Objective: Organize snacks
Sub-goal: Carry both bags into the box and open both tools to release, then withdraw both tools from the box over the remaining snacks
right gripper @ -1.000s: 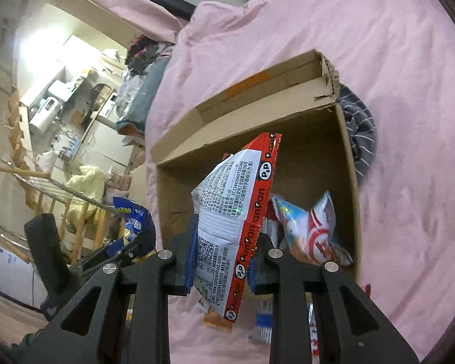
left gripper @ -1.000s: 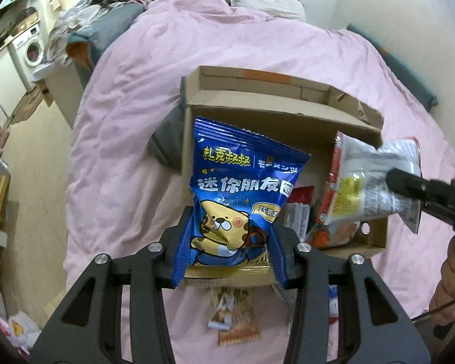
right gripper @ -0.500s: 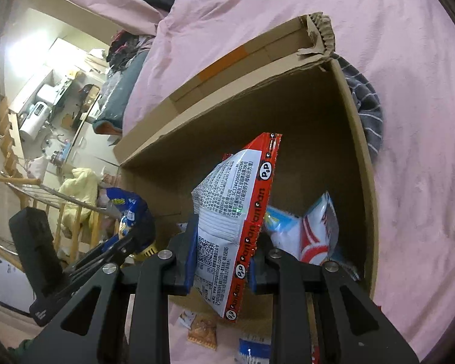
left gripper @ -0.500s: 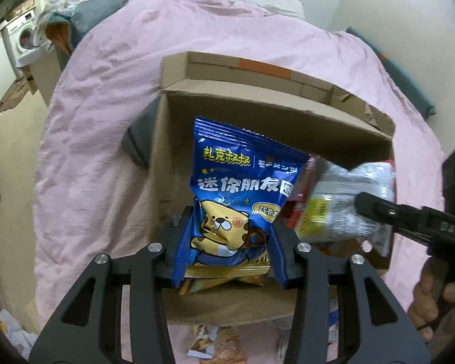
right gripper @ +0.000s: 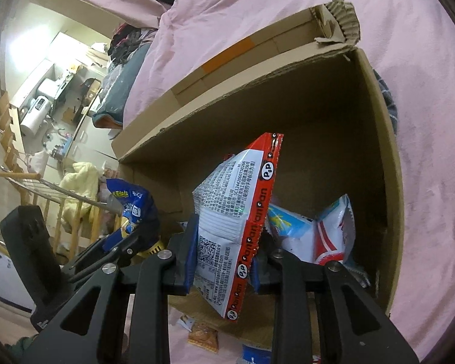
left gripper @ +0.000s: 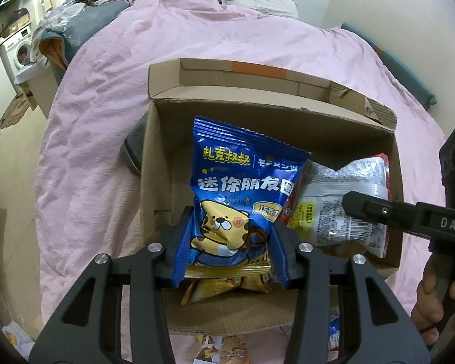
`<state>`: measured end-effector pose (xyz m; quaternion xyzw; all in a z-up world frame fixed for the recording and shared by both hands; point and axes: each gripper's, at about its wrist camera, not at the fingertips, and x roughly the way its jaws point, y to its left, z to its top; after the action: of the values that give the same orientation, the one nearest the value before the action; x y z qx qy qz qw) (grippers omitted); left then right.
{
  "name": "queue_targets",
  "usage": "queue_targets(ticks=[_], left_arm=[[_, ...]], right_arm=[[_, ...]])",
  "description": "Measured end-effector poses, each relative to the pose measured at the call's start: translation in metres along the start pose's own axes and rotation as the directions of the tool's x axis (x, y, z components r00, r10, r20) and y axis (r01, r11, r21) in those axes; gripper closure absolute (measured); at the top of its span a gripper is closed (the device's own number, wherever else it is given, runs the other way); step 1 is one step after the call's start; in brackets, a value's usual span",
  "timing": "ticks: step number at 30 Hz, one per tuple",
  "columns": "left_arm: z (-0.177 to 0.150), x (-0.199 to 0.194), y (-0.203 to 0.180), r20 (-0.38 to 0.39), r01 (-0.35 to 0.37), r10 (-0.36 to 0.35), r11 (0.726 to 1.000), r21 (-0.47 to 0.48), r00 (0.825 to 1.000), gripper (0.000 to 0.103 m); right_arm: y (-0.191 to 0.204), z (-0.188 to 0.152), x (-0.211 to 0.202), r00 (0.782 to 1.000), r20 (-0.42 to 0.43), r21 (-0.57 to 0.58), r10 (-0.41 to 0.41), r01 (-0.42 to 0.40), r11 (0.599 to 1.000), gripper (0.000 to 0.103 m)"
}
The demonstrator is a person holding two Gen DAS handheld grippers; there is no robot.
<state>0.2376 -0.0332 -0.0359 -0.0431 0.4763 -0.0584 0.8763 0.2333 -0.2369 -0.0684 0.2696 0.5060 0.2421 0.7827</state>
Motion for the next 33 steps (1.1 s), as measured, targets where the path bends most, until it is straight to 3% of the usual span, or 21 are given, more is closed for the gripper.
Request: queue_targets(ticks=[5,9,12,15,17,19,21,33], left_arm=[[0.000,0.001,0.000,-0.005,0.009,-0.009,1.000,0.001,1.000,0.061],[0.000,-0.001,-0.002,0.005,0.014,-0.014,1.000,0.010,1.000,0.061],[-0.001,-0.002,-0.004,0.003,0.004,-0.004,1.000,0.019,1.000,0.060],[-0.001,-0.001,-0.004,-0.014,0.010,-0.010,1.000,0.017,1.000,0.059],[-0.001,-0.001,-0.003,-0.018,0.014,-0.014,1.000,0.012,1.000,0.053],[0.000,-0.004,-0.002,-0.004,0.018,-0.018,1.000,0.004,1.000,0.030],[0.000,-0.009,-0.001,0.021,0.019,-0.019,1.000,-0.005,1.000,0.019],[0.002,-0.008,0.008,0.014,0.008,-0.008,0.999,-0.049,1.000,0.017]], right_arm=[[0.000,-0.001,-0.005,1.000,0.022,-0.011,0.006,-0.006,1.000,0.071],[0.001,-0.002,-0.008,0.999,0.042,-0.028,0.019,-0.018,0.999,0.064],[0.004,-0.002,-0.010,0.998,0.060,-0.043,-0.013,0.016,0.999,0.052],[0.008,-0.003,-0.019,0.983,0.143,-0.076,-0.112,0.124,0.989,0.034],[0.011,-0.002,-0.021,0.985,0.147,-0.092,-0.089,0.103,0.990,0.028],[0.012,-0.002,-0.022,0.986,0.145,-0.094,-0.079,0.094,0.991,0.023],[0.013,-0.002,-0.022,0.986,0.147,-0.098,-0.081,0.096,0.991,0.019],[0.009,0.000,-0.022,0.986,0.141,-0.081,-0.086,0.099,0.992,0.015]])
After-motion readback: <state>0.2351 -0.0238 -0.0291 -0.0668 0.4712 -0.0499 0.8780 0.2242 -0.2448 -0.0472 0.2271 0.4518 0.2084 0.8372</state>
